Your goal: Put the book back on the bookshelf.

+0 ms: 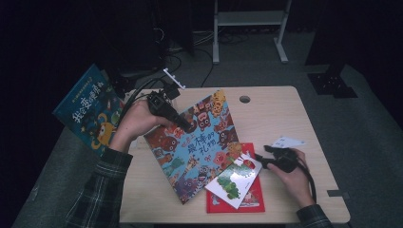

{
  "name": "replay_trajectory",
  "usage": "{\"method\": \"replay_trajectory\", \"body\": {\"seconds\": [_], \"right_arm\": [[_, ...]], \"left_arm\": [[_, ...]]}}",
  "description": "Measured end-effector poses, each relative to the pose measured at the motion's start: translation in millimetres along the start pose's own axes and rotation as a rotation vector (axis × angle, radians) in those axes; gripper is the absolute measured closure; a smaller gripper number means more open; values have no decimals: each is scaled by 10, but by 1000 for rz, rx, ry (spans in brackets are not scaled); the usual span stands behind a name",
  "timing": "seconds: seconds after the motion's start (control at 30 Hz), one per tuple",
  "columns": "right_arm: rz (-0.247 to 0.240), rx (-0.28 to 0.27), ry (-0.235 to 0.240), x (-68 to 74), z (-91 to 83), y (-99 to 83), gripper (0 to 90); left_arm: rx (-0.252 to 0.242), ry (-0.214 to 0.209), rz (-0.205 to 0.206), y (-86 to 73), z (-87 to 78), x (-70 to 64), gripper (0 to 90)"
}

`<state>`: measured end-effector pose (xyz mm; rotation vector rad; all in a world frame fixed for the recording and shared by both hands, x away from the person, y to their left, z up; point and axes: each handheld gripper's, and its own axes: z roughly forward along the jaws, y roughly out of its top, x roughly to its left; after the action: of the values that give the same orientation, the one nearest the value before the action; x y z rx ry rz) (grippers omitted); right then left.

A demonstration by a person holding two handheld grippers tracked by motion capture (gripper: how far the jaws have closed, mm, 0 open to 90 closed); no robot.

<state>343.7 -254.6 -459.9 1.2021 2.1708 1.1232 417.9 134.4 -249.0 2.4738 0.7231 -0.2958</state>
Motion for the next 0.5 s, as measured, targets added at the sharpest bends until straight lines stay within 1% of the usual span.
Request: {"method": "replay_trajectory", "body": {"seconds": [0.03, 0.07, 0.1, 0.13, 0.2, 0.27, 0.33, 0.37, 0.43, 0.5], "right_arm": [[24, 1, -27, -105, -7, -7, 382], [48, -12, -60, -201, -8, -27, 374], [73, -14, -86, -290, -1, -53, 374], [99, -7, -104, -386, 18, -89, 355], [118, 14, -138, -487, 46, -137, 334], [132, 30, -147, -552, 60, -173, 310], [137, 43, -160, -582, 71, -192, 303], [138, 46, -163, -590, 76, -198, 296], [138, 54, -176, -600, 92, -208, 283], [140, 71, -193, -606, 114, -215, 274]], "left_arm": [[3, 2, 4, 1, -10, -8, 770], [5, 4, 5, 1, -20, -19, 774], [3, 6, 4, 2, -31, -31, 780], [7, 8, 6, 3, -38, -37, 789], [13, 13, 16, 9, -55, -62, 805], [23, 30, 43, 17, -69, -112, 808], [28, 47, 28, 29, -86, -133, 809], [24, 55, 29, 31, -93, -138, 809], [19, 75, 46, 27, -111, -167, 810], [16, 99, 52, 14, -134, -194, 810]]}}
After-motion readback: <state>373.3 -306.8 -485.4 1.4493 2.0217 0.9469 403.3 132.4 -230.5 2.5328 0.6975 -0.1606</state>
